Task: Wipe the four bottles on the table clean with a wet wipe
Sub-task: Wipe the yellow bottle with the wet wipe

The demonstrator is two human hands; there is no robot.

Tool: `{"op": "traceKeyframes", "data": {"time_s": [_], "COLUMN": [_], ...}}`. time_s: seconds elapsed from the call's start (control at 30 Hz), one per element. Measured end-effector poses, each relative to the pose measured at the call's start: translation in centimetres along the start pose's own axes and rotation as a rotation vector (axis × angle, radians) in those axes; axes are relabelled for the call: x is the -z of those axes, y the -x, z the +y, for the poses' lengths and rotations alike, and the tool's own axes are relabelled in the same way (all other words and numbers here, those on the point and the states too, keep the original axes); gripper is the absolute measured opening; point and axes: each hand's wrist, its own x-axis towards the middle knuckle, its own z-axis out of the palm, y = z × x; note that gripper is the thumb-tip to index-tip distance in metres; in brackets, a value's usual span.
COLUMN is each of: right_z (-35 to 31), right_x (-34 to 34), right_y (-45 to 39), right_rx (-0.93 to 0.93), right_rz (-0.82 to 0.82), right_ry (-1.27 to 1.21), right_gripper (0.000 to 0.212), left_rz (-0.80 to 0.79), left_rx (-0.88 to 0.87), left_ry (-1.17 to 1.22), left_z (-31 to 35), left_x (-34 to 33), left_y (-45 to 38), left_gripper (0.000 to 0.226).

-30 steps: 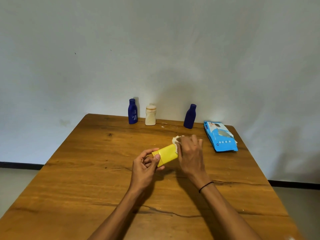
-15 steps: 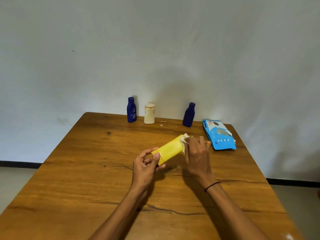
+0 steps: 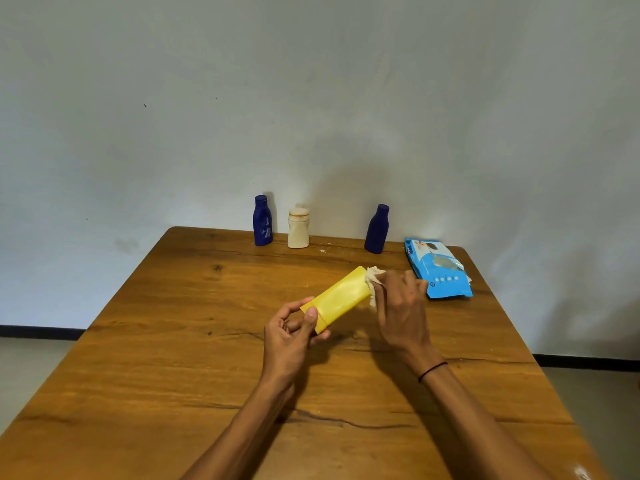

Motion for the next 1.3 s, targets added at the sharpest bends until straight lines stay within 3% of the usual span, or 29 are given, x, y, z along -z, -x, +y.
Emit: {"op": "traceKeyframes", "data": {"time_s": [0.1, 0.23, 0.37, 0.53, 0.67, 0.73, 0.8, 0.97, 1.07, 1.2, 1.3], "right_z": [-2.0, -5.5, -4.6, -1.4, -2.0, -3.9, -5.7, -5.1, -2.9, -1.5, -3.9], "right_x": [0.1, -0.1, 0.1, 0.2, 0.1, 0.0, -0.2, 0.3, 0.3, 0.0, 0.1], "right_y": [0.4, 3.2, 3.3, 0.3, -0.4, 0.5, 2.0, 3.2, 1.4, -0.6, 0.3], "right_rx": [0.055, 0.284, 0.414, 0.154, -0.052, -0.034, 0.112, 0.353, 0.283, -0.044, 0.080], "right_rz": [-0.025, -0.170, -0.211, -0.034, -0.003, -0.018, -0.086, -0.189, -0.109, -0.026, -0.072], "right_ry": [0.006, -0.069, -0.062, 0.013, 0.033, -0.006, -0.077, -0.147, -0.089, -0.038, -0.068], "right_gripper": [0.009, 0.034, 0.028, 0.021, 0.023, 0.014, 0.006, 0.012, 0.012, 0.009, 0.008], "left_rz": [-0.006, 0.000, 0.005, -0.011, -0.009, -0.007, 0.000, -0.011, -0.052, -0.098, -0.104], "left_rx": [0.002, 0.011, 0.021, 0.002, 0.000, 0.007, 0.020, 0.046, 0.022, -0.053, -0.085], "left_ry": [0.023, 0.030, 0.039, 0.007, 0.005, 0.025, 0.049, 0.053, 0.007, -0.045, -0.050], "left_z": [0.0, -0.3, -0.5, -0.2, -0.1, -0.3, -0.5, -0.7, -0.3, -0.1, -0.1], "left_x": [-0.7, -1.5, -1.0, -0.6, -0.9, -1.2, -1.4, -1.0, -0.6, -0.7, -0.9], "left_y": [0.1, 0.2, 0.2, -0.1, 0.0, 0.0, -0.1, -0.2, -0.1, 0.0, 0.0], "left_gripper": [0.033, 0.032, 0.034, 0.035, 0.033, 0.034, 0.034, 0.036, 0.041, 0.035, 0.034]}}
